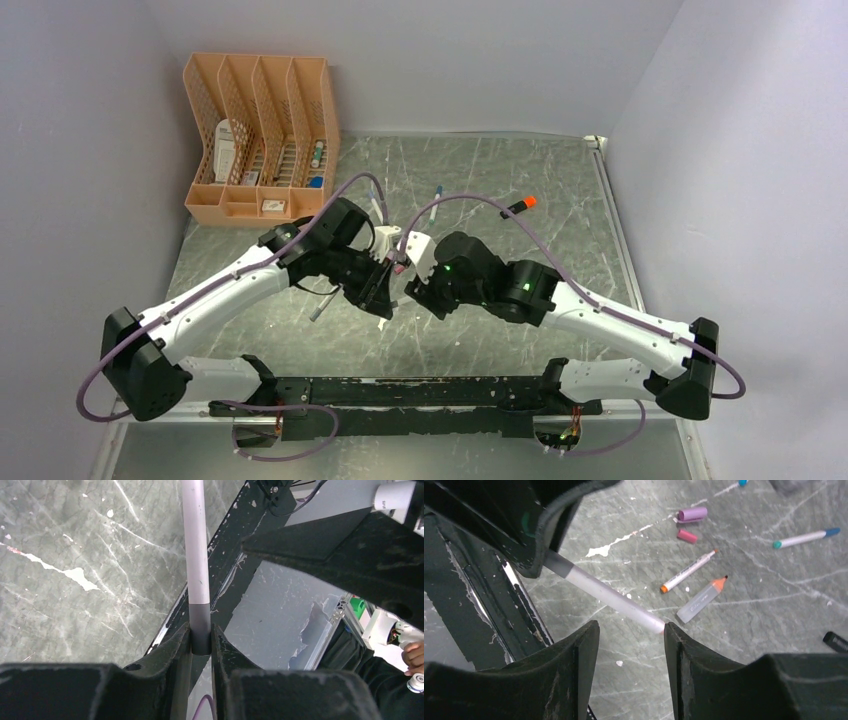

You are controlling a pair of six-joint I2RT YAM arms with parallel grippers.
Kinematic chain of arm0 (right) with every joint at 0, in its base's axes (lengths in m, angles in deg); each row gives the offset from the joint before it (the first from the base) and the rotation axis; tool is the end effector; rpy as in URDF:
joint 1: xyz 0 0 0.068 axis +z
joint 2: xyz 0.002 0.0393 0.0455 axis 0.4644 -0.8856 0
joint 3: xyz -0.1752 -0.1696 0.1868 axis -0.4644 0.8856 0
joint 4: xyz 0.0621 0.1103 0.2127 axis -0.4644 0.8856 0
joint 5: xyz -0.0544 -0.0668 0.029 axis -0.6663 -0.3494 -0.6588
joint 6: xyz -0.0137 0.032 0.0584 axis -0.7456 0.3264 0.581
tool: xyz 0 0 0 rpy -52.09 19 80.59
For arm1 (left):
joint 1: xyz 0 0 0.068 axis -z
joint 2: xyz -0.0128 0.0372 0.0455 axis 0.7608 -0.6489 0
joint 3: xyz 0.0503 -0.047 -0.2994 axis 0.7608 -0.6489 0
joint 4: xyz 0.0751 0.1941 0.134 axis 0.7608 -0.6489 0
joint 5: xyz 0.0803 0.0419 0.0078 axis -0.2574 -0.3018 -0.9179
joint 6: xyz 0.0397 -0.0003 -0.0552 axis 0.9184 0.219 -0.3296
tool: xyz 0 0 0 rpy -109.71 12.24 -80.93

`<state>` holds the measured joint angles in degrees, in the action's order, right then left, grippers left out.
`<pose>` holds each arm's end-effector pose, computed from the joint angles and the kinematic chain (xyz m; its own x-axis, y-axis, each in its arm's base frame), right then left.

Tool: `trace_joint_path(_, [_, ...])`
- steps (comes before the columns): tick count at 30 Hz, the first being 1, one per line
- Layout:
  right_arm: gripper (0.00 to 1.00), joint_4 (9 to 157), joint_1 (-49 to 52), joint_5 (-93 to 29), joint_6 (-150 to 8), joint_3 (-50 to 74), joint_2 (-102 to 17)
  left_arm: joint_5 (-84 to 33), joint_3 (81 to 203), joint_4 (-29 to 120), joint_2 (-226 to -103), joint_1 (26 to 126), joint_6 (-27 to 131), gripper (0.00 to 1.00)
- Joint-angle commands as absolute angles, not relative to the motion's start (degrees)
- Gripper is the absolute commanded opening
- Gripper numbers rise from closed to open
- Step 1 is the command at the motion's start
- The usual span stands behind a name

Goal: Open the pen caps

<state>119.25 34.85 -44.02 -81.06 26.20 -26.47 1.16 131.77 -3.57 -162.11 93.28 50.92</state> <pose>0.1075 0.1974 0.3457 -0.2490 -0.6085 -0.7535 -0.8730 0.4779 -0.0974 0.1462 -0.1832 0.3159 -0.7654 0.4855 -0.4225 0.6390 0.4953 -0.5885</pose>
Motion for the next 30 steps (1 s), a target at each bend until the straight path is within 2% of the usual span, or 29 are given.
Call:
trace_joint_path(1, [0.5,114.94,36.23,-42.51,-85.8,27.16,-26.19,5.28,134.21,-4.35,-160.48,93.92,52.22,0.28])
trace_joint_path(10, [0.5,112.49,37.65,-43.67,-87.87,28.18,-28.35,8.63,135.4,-4.4,-158.92,94.15,52.77,0.28])
trace_joint_path(17, [0.43,112.81,38.35,-47.67,-87.54,28.67,-28.99,8.97,135.58,-3.42,-158.08,94.19,52.47,0.28])
trace_joint_path(21, [0.5,111.4,38.63,-46.82,-87.2,29.75,-27.61,8.83,135.53,-1.61,-157.68,94.19,51.48,0.28])
trace_joint_path(25, [0.5,110.15,38.92,-49.78,-87.77,31.8,-28.07,9.58,136.1,-1.73,-158.55,94.19,51.82,0.28])
trace_joint_path(28, [0.45,109.16,39.2,-52.35,-88.35,31.9,-28.85,10.34,136.46,-1.78,-158.92,94.18,52.07,0.28])
trace_joint_path(30, [0.33,108.58,39.38,-53.4,-88.35,32.11,-29.02,10.43,136.52,-1.1,-159.0,94.19,51.8,0.28])
